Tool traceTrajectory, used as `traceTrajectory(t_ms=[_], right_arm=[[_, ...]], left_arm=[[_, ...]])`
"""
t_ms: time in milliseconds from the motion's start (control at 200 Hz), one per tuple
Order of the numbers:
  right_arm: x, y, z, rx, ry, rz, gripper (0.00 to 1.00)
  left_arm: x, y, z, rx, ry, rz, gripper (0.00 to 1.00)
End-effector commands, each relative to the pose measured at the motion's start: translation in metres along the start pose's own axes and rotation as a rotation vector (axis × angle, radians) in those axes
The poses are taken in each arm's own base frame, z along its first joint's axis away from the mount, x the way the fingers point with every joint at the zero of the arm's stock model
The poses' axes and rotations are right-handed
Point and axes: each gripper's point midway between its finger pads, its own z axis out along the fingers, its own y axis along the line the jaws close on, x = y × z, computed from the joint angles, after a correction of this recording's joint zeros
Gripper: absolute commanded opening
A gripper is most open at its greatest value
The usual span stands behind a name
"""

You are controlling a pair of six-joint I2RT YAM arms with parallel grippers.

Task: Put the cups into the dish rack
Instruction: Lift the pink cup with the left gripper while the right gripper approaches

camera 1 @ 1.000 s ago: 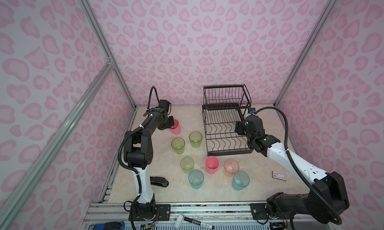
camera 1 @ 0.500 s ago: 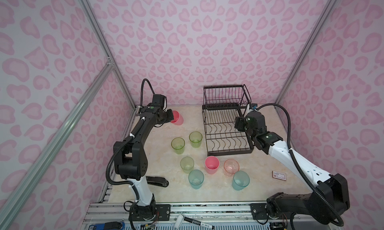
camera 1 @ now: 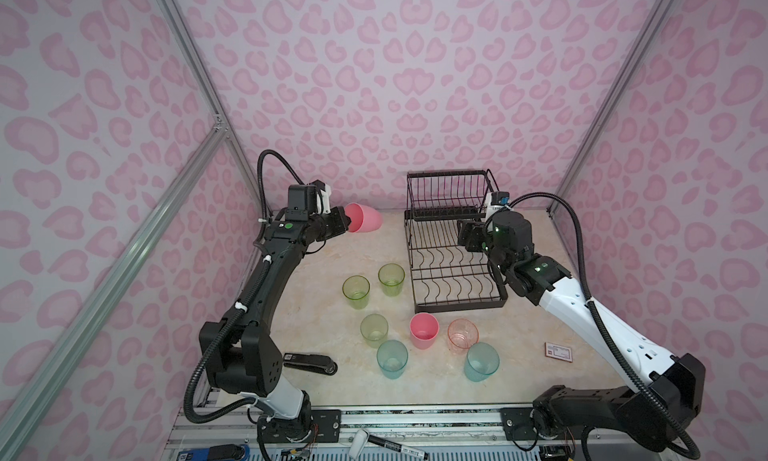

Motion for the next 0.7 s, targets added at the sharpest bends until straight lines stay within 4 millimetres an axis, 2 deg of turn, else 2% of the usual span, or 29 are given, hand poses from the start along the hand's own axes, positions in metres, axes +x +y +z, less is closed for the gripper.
traceTrajectory(t_ms=[0, 125, 290, 300, 315, 345, 470, 700], right_arm=[[-0.008, 0.02, 0.003, -0.088, 0.006, 0.043, 0.82], [-0.022, 0.04, 0.01, -0.156, 0.005, 0.082, 0.82], [-0.037, 0.071, 0.023, -0.274, 0.019, 0.167, 0.83], [-0.035, 0.072, 0.025, -0.278, 0.025, 0.173, 0.84], [-0.047, 0.078, 0.022, -0.298, 0.003, 0.186, 0.84], [-0.052, 0.082, 0.023, -0.316, 0.0, 0.205, 0.84], [-0.062, 0.1, 0.03, -0.388, 0.002, 0.272, 0.85], [-0.08, 0.115, 0.043, -0.492, -0.014, 0.455, 0.88]], left_arm=[[-0.025, -0.032, -0.023, 0.121, -0.112, 0.004, 0.03], [-0.039, -0.056, -0.041, 0.221, -0.185, -0.001, 0.03], [-0.054, -0.081, -0.052, 0.355, -0.247, -0.025, 0.03], [-0.054, -0.083, -0.053, 0.364, -0.248, -0.025, 0.03], [-0.055, -0.085, -0.053, 0.375, -0.251, -0.026, 0.03], [-0.057, -0.089, -0.055, 0.394, -0.261, -0.029, 0.03], [-0.064, -0.102, -0.057, 0.483, -0.281, -0.042, 0.03], [-0.069, -0.124, -0.054, 0.606, -0.296, -0.049, 0.03]])
